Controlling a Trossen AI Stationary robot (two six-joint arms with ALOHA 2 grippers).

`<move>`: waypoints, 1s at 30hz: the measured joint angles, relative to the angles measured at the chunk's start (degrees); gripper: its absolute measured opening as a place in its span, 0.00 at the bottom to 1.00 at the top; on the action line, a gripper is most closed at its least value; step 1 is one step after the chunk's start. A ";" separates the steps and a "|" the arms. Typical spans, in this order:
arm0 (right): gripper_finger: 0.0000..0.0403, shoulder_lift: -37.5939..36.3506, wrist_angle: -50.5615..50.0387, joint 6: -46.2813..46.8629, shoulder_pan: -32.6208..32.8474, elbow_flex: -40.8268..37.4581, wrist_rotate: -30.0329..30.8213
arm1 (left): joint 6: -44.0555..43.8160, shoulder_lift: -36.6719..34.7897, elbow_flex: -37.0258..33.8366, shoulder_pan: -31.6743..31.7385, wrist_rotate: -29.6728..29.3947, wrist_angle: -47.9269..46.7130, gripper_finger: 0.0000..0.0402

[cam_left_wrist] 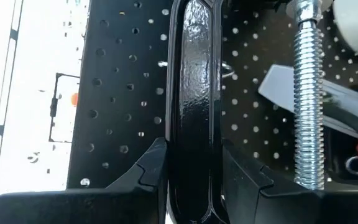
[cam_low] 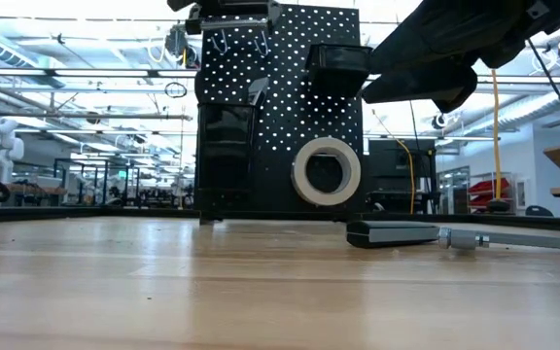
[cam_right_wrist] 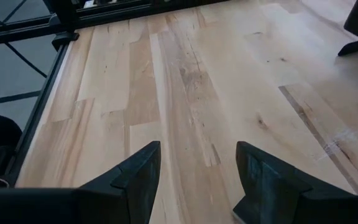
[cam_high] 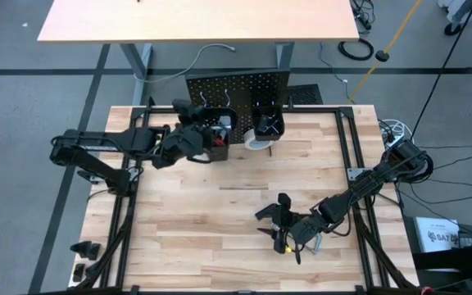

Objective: Hang tools onto peg board
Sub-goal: Hang the clamp on the pegboard

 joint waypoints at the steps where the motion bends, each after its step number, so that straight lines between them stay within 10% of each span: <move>1: 0.50 0.00 0.01 -0.31 -0.04 0.00 0.00 | 0.32 0.03 0.00 0.53 0.02 0.29 0.25; 16: 0.50 0.00 -1.11 -3.27 -0.85 0.02 0.26 | 15.22 0.11 -0.96 -0.26 -5.10 7.18 0.25; 30: 0.50 0.00 -3.69 -1.75 -0.85 0.02 1.53 | 7.08 -10.88 -11.90 -13.51 -13.48 4.70 0.25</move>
